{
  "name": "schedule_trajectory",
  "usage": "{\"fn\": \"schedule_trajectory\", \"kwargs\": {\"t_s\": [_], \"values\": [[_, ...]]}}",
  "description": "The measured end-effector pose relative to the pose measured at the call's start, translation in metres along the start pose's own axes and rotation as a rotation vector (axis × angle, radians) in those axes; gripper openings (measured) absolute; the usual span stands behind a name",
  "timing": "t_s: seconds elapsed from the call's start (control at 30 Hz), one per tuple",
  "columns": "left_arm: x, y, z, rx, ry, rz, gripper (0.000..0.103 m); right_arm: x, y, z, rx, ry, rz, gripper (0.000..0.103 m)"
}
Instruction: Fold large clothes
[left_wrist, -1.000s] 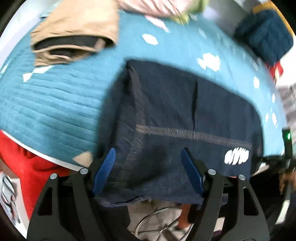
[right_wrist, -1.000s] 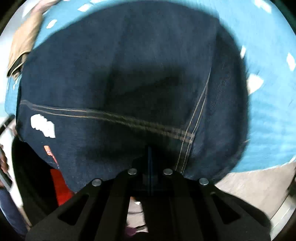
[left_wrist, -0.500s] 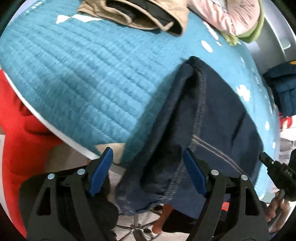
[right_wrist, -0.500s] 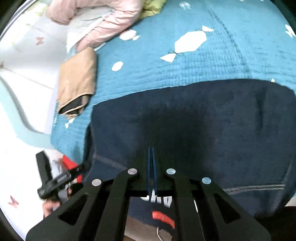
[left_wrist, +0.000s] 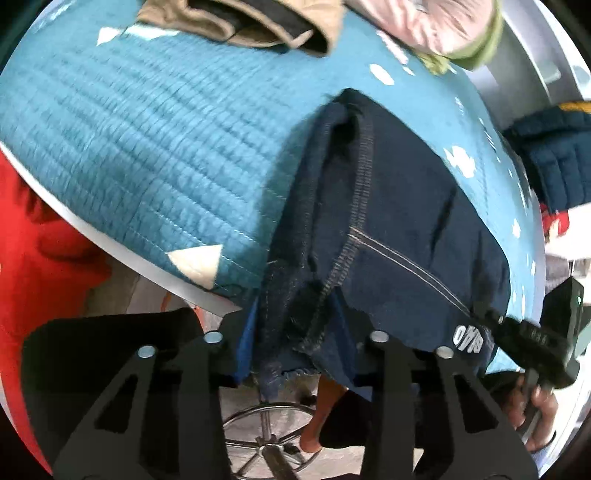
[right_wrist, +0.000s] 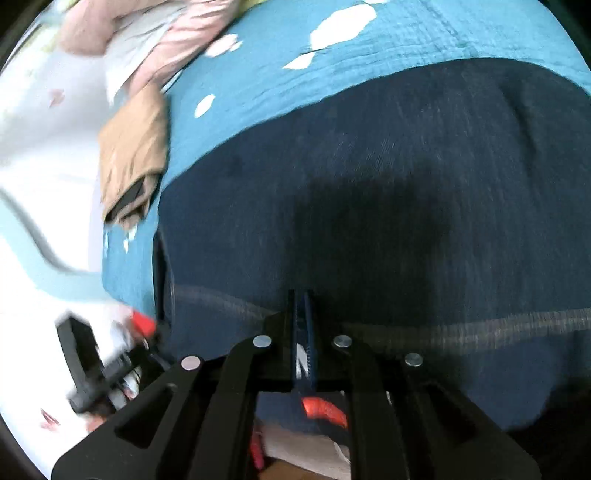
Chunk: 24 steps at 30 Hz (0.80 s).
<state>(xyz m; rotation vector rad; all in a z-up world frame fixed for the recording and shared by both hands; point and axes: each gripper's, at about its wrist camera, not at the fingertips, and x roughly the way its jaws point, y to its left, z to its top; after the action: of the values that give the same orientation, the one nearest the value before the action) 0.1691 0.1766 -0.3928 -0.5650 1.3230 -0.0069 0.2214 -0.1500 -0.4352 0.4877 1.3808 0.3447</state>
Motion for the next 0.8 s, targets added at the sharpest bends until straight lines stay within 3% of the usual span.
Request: {"fn": "schedule_trajectory", "kwargs": {"t_s": [0.07, 0.17, 0.3, 0.4, 0.47, 0.57, 0.63, 0.7, 0.8], "values": [[-0.001, -0.009, 0.004, 0.021, -0.006, -0.005, 0.028, 0.012, -0.012, -0.006, 0.018, -0.005, -0.017, 0.0], [-0.008, -0.016, 0.003, 0.037, -0.015, -0.024, 0.024, 0.027, -0.028, -0.003, 0.069, -0.006, 0.035, 0.0], [-0.033, -0.028, -0.003, 0.084, -0.061, -0.056, 0.022, 0.01, -0.019, -0.012, 0.039, -0.043, 0.035, 0.004], [-0.048, -0.044, -0.007, 0.13, -0.103, -0.086, 0.022, -0.007, 0.001, -0.023, 0.003, -0.07, 0.093, 0.018], [-0.056, -0.059, -0.011, 0.162, -0.123, -0.11, 0.022, -0.018, 0.022, -0.029, -0.037, -0.076, 0.138, 0.035], [-0.062, -0.085, -0.015, 0.213, -0.142, -0.133, 0.022, -0.027, 0.053, -0.028, -0.053, -0.044, 0.243, 0.057], [-0.063, -0.1, -0.021, 0.242, -0.146, -0.156, 0.022, -0.03, 0.065, -0.028, -0.036, -0.023, 0.307, 0.066], [-0.064, -0.111, -0.028, 0.275, -0.15, -0.165, 0.023, -0.03, 0.073, -0.027, -0.029, 0.0, 0.333, 0.068], [-0.063, -0.125, -0.04, 0.331, -0.144, -0.19, 0.022, -0.023, 0.088, -0.024, -0.055, 0.02, 0.29, 0.069]]}}
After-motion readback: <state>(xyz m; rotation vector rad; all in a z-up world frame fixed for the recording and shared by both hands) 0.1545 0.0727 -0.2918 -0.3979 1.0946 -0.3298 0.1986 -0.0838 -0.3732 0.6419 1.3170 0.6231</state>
